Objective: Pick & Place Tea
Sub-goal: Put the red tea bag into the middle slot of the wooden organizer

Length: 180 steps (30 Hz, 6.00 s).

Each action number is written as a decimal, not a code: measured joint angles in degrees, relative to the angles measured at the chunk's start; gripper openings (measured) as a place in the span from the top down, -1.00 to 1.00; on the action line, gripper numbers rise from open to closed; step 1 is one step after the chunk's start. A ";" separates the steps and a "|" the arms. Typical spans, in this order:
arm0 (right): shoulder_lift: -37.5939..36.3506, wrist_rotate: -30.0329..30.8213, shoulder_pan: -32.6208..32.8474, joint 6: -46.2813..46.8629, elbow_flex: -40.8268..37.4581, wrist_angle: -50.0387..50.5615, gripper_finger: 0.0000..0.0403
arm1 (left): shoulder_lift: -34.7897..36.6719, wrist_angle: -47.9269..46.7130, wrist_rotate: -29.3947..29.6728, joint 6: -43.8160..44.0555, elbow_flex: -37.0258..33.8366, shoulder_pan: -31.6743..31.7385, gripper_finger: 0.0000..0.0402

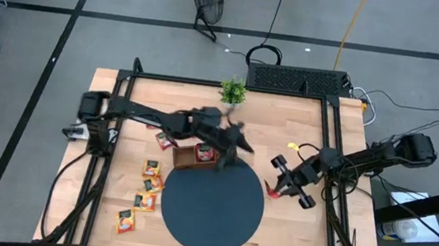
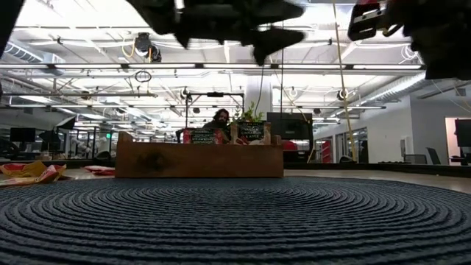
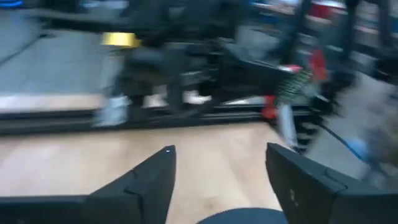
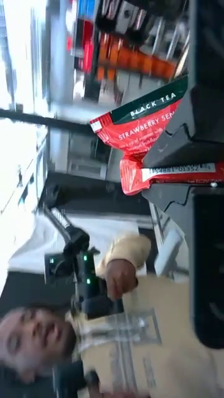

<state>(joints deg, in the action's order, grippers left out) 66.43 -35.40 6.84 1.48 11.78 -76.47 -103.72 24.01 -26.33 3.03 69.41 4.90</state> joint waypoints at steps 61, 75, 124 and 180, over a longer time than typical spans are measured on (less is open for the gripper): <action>9.68 8.17 -5.41 0.47 -0.04 4.68 0.93 | -14.28 -25.95 -6.58 -20.54 19.73 -1.03 0.02; 9.68 8.15 -5.41 -0.07 -0.04 4.24 0.93 | -14.28 -25.98 -6.59 -25.12 19.73 -0.91 0.35; 9.66 41.57 -5.39 -6.67 -0.06 6.91 0.65 | -1.46 -93.35 45.82 15.45 25.35 -10.20 1.00; 9.66 41.57 -5.39 -7.15 -0.06 6.06 0.65 | -10.39 -90.11 35.11 17.69 21.55 -4.81 0.95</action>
<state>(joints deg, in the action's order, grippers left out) 76.09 6.17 1.45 -5.66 11.73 -70.41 -114.10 -66.10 8.78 20.72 90.96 0.10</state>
